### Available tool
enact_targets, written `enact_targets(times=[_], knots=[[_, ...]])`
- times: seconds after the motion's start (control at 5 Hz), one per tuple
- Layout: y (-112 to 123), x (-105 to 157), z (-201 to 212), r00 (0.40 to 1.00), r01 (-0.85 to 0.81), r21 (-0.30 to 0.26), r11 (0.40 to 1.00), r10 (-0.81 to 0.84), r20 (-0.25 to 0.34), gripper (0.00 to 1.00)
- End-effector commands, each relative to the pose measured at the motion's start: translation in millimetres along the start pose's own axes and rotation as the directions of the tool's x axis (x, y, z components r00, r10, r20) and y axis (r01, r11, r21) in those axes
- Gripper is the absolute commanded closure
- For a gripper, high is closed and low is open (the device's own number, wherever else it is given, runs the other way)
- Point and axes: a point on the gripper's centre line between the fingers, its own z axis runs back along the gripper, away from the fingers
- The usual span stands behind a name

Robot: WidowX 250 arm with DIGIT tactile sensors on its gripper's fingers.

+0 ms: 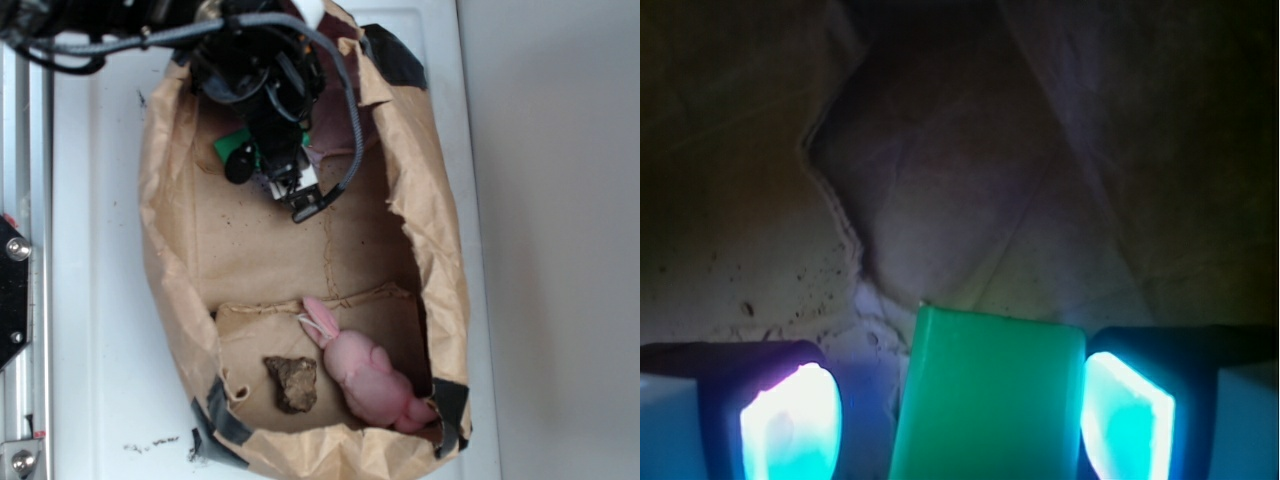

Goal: Grab the green block.

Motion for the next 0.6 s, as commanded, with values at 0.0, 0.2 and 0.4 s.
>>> enact_targets(times=[0.0,0.2,0.4], knots=[[0,5,13,1.0,-0.013,-0.024,1.0,0.014,0.024,1.0],[0,4,20,0.999,-0.017,-0.03,0.999,0.018,0.041,1.0],[-5,10,36,1.0,0.0,-0.046,0.999,0.002,0.024,1.0]])
